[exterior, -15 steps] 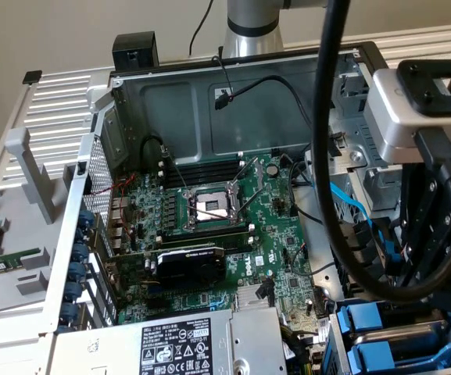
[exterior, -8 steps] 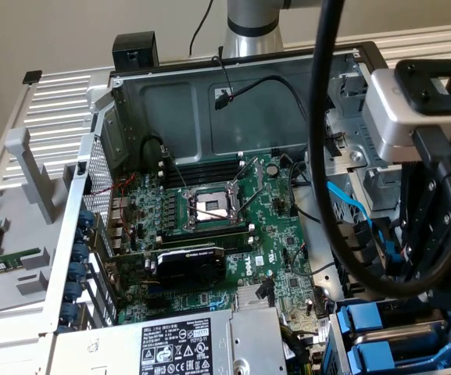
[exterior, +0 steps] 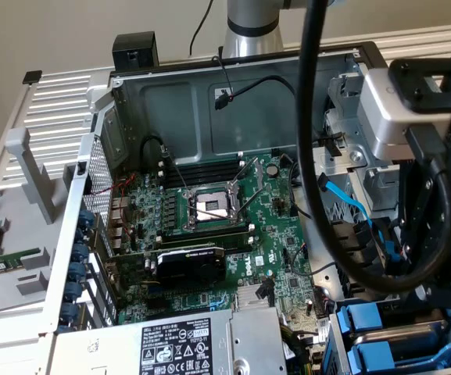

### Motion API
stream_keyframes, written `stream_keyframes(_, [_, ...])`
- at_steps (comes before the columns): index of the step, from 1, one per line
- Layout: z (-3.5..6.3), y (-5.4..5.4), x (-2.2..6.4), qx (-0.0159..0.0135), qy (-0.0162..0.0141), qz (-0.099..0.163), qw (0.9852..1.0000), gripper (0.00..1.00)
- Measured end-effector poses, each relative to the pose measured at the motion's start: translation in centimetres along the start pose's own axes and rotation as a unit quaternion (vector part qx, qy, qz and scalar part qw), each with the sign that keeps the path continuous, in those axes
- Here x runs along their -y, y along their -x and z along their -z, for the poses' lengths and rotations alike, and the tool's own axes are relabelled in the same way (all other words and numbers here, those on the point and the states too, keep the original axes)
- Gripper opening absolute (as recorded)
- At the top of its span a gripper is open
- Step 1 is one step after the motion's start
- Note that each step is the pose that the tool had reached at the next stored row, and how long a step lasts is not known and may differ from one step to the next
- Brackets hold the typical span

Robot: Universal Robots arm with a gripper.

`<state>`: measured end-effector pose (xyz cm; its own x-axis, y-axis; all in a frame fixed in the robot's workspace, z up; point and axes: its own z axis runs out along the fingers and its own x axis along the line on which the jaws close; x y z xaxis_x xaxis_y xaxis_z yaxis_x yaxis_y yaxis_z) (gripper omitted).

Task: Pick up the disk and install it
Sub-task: 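Insert the first disk wire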

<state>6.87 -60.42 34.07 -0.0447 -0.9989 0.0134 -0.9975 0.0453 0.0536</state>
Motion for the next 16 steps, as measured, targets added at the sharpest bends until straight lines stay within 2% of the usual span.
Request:
stream_keyframes(9, [-0.06, 0.00, -0.07, -0.0005, -0.0018, 0.000, 1.0000, 0.17])
stream_keyframes(16, [-0.12, 0.03, -0.18, -0.0042, -0.0046, 0.000, 1.0000, 0.17])
